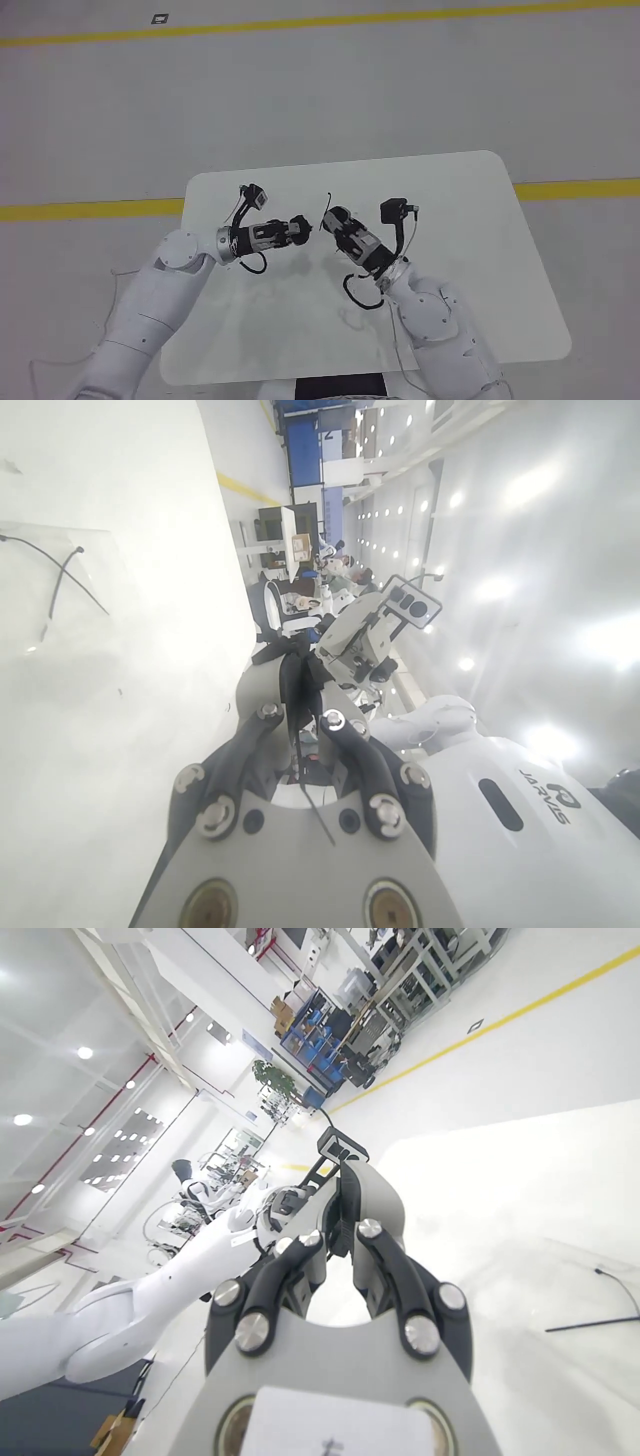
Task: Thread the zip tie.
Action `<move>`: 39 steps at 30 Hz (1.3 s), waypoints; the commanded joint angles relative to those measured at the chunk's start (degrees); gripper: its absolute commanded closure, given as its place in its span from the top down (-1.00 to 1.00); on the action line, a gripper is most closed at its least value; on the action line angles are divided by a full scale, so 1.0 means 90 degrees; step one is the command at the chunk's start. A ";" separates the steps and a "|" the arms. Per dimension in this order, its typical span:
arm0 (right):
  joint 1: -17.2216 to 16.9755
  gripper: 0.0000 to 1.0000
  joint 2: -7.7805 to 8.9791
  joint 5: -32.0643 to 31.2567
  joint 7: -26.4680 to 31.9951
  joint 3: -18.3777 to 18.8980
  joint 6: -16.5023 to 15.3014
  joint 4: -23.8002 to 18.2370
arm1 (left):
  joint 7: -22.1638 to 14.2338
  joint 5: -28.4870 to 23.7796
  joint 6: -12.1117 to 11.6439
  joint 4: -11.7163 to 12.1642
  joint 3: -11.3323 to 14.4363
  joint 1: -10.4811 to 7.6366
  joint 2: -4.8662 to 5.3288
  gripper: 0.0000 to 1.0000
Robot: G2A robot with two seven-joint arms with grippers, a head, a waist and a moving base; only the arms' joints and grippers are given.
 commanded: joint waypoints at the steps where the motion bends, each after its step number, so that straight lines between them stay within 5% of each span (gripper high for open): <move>1: 0.0017 -1.00 0.0034 -0.0192 -0.0377 -0.0102 0.0000 0.0085 | 0.0084 0.0012 0.0000 -0.0027 -0.0042 0.0041 -0.0062 -1.00; 7: 0.0071 -1.00 0.0099 -0.0566 -0.1143 -0.0314 0.0000 0.0225 | 0.0175 0.0095 0.0000 0.0127 -0.0138 0.0072 -0.0222 -1.00; 18: 0.0075 -1.00 0.0100 -0.0578 -0.1152 -0.0310 0.0017 0.0223 | 0.0175 0.0095 0.0000 0.0127 -0.0138 0.0072 -0.0222 -1.00; 29: 0.0149 -1.00 0.0101 -0.1345 -0.2039 -0.0623 0.0736 0.0421 | 0.1027 0.0146 0.0100 0.0023 -0.0059 0.0136 -0.0247 -1.00; 39: 0.0225 -1.00 0.0084 -0.1522 -0.2388 -0.0780 0.1100 0.0549 | 0.1232 0.0085 0.0069 0.0232 0.0106 0.0003 -0.0302 -1.00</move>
